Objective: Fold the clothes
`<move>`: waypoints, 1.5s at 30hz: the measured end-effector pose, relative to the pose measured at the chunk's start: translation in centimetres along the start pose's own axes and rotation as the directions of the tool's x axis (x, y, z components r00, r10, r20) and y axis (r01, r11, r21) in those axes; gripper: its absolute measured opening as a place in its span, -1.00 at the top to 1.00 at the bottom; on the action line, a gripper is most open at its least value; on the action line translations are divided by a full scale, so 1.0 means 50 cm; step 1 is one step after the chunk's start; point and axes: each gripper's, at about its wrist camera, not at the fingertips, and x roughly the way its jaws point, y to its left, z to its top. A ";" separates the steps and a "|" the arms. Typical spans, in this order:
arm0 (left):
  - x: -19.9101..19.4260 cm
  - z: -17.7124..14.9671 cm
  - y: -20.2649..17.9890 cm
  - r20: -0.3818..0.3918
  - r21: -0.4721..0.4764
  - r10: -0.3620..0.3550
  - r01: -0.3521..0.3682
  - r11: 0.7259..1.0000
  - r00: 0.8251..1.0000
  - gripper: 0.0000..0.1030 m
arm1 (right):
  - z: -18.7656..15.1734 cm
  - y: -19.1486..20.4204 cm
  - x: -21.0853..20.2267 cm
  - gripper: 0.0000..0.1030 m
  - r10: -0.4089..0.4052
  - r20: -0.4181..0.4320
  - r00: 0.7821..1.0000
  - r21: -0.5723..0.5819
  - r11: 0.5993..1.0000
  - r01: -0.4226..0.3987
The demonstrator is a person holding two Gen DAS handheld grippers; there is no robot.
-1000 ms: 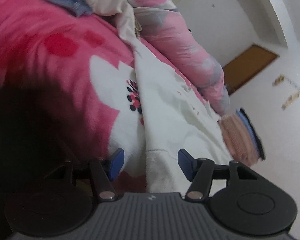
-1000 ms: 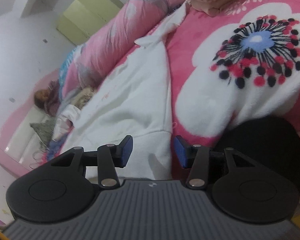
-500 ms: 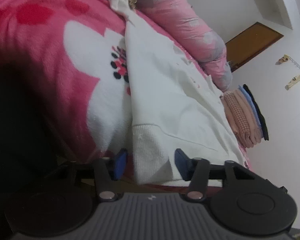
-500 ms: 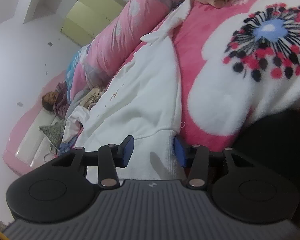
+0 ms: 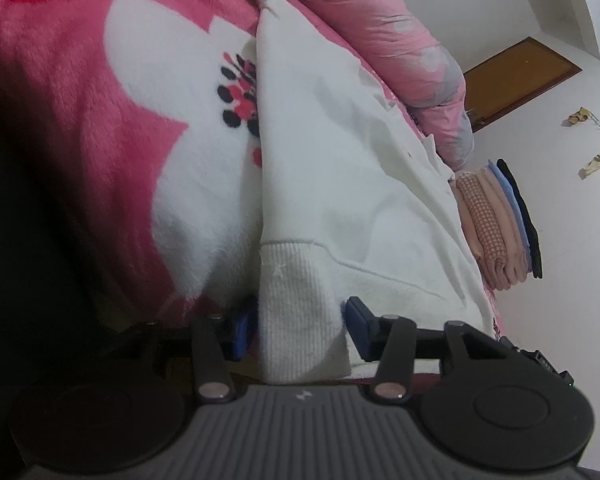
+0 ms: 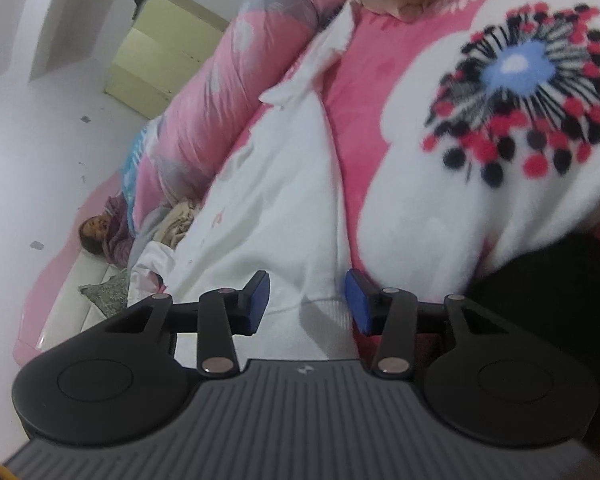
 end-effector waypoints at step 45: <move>-0.096 0.720 -0.490 0.420 0.244 -0.281 0.191 0.951 0.863 0.88 | 0.616 0.584 0.229 0.94 0.339 0.241 0.909 -0.294 0.918 -0.265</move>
